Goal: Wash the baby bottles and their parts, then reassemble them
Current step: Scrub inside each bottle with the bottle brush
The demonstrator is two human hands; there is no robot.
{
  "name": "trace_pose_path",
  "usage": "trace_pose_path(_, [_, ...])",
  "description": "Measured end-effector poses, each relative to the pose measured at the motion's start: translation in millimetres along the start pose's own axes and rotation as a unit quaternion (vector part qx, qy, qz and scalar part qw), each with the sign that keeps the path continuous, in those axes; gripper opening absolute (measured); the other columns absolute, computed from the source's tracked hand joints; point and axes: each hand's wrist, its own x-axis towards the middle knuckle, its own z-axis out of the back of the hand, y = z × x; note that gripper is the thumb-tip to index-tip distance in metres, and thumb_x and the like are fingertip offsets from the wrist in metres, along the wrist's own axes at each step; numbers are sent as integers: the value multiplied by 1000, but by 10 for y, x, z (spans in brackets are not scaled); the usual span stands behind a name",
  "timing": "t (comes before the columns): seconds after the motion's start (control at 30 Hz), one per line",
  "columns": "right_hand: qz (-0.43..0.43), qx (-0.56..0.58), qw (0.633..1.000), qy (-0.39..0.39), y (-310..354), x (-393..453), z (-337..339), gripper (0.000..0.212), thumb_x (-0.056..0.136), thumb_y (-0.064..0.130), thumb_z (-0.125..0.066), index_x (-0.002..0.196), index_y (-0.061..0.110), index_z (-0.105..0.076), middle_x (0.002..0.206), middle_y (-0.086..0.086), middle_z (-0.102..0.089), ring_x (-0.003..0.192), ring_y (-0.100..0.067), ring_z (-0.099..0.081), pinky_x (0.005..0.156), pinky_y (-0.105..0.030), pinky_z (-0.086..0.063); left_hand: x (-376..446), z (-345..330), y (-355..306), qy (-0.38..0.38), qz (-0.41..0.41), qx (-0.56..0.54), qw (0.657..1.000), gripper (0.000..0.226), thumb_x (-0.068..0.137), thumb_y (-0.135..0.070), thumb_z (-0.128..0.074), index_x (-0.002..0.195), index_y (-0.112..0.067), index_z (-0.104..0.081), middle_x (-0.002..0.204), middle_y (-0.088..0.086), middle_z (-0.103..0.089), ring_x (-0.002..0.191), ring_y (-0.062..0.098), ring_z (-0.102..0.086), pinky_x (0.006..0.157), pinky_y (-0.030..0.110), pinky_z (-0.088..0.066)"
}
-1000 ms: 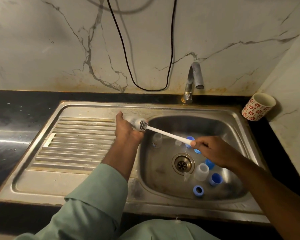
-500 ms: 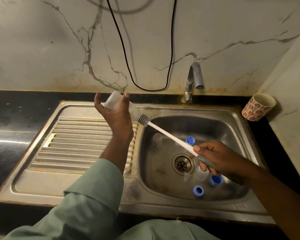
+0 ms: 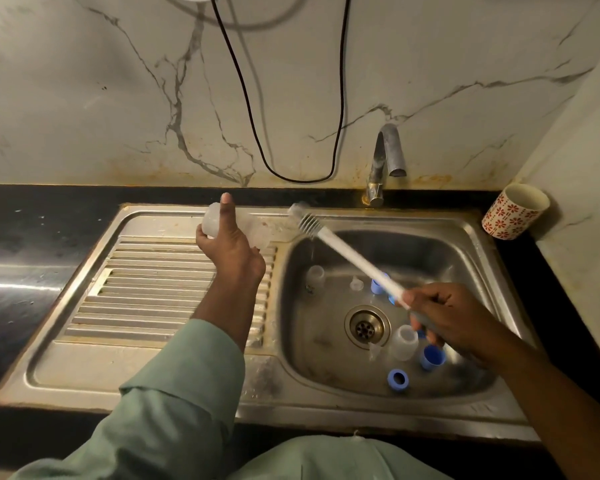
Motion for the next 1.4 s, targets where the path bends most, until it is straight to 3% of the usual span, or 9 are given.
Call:
trace_pose_path(0.1, [17,2,996,-92,32,-39,-7,16,94,28,-57,98,24,-72,63,-2,-66,45,-11,-54,44,-22,-47,20,38,14,-9,-38,42,998,59,80,-53,-77,124,-26,-49,109,-1,-58,102,20,-61,90,44,-59])
trace_pose_path(0.2, [41,-45,998,-35,211,-152,-163,39,96,19,-53,130,39,-52,70,-3,-65,46,-10,-57,46,-21,-49,-13,10,94,-23,-60,106,992,65,76,-53,-81,125,-22,-50,114,2,-60,106,22,-61,96,48,-56])
trace_pose_path(0.3, [89,-117,989,-9,434,-346,-315,51,98,22,-49,124,63,-35,67,-6,-63,41,-8,-56,41,-18,-46,-38,-26,116,-14,-53,133,990,69,73,-40,-88,125,-30,-43,119,6,-53,100,22,-60,81,45,-62])
trace_pose_path(0.5, [118,-316,941,-7,689,-314,-504,50,102,25,-41,149,34,-28,74,12,-49,60,-2,-50,57,-15,-41,-183,-63,291,50,-31,131,990,61,78,-12,-86,117,-27,-41,118,10,-52,98,26,-64,60,35,-62])
trace_pose_path(0.6, [91,-375,923,13,726,-351,-539,52,103,29,-37,152,35,-19,91,4,-60,74,-10,-59,71,-30,-53,-184,-69,295,33,-27,103,994,60,80,-10,-84,118,-27,-40,123,14,-51,103,30,-64,62,36,-62])
trace_pose_path(0.7, [77,-426,901,21,755,-404,-535,53,103,31,-36,151,37,-15,79,8,-52,64,-7,-54,65,-28,-53,-151,-66,248,18,-15,97,995,65,80,-12,-84,123,-27,-39,127,15,-49,105,31,-63,66,38,-63])
trace_pose_path(0.93, [77,-462,883,9,811,-266,-587,56,103,24,-34,153,33,-9,100,0,-55,79,-17,-61,71,-40,-56,-224,-132,310,19,11,73,997,50,83,-11,-81,121,-27,-53,132,15,-50,107,33,-59,64,40,-63])
trace_pose_path(1.07, [65,-478,876,7,815,-223,-597,54,104,26,-33,153,32,-10,91,2,-46,77,-16,-56,66,-34,-51,-235,-107,348,19,12,77,997,33,82,-10,-82,104,-17,-58,120,13,-56,102,30,-61,68,44,-64])
trace_pose_path(1.4, [85,-517,852,2,828,-185,-613,59,101,19,-38,153,26,-10,91,0,-48,70,-13,-47,52,-27,-37,-182,-39,377,37,12,113,993,40,82,-10,-82,111,-15,-56,122,14,-55,107,33,-61,64,38,-63])
